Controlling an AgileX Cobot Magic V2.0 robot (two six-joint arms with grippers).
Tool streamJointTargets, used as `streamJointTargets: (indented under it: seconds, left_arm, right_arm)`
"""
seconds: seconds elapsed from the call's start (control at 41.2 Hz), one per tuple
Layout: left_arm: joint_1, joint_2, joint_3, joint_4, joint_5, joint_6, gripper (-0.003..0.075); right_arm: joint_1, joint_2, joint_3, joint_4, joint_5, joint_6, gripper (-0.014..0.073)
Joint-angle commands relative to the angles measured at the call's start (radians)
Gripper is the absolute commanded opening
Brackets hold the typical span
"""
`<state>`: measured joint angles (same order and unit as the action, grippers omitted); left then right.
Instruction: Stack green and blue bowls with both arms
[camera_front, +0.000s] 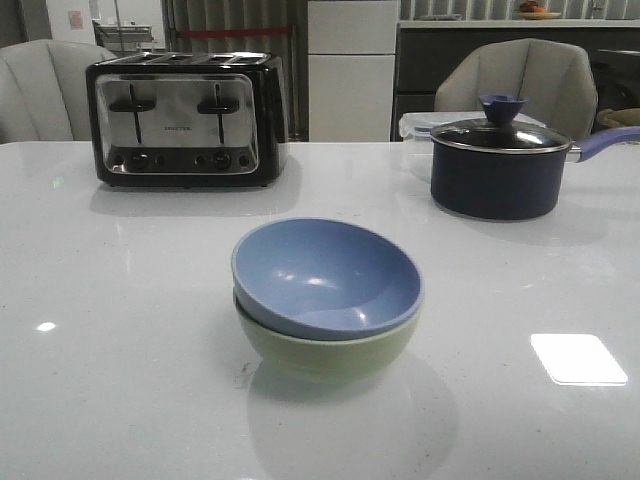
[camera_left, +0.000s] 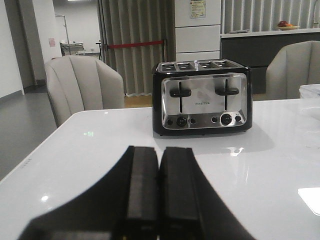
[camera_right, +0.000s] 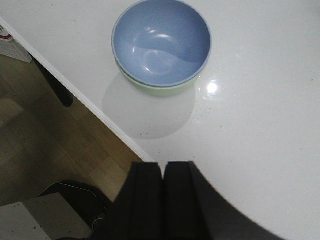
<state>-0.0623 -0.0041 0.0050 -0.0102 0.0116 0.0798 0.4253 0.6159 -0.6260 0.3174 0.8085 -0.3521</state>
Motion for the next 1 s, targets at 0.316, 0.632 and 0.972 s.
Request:
streamJointTargets:
  seconds: [0.316, 0.632, 0.972]
  left_arm:
    - [-0.034, -0.021, 0.002, -0.009, -0.088, -0.009, 0.0093]
    - [-0.034, -0.021, 0.002, -0.009, -0.088, -0.009, 0.0093]
    - [-0.034, -0.021, 0.002, -0.009, -0.088, -0.009, 0.0093]
  right_arm:
    - [0.001, 0.000, -0.025, 0.011, -0.056, -0.011, 0.0029]
    - [0.001, 0.000, -0.025, 0.011, -0.056, -0.011, 0.0029]
    - [-0.131, -0.141, 0.087, -0.016, -0.217, -0.011, 0.0029]
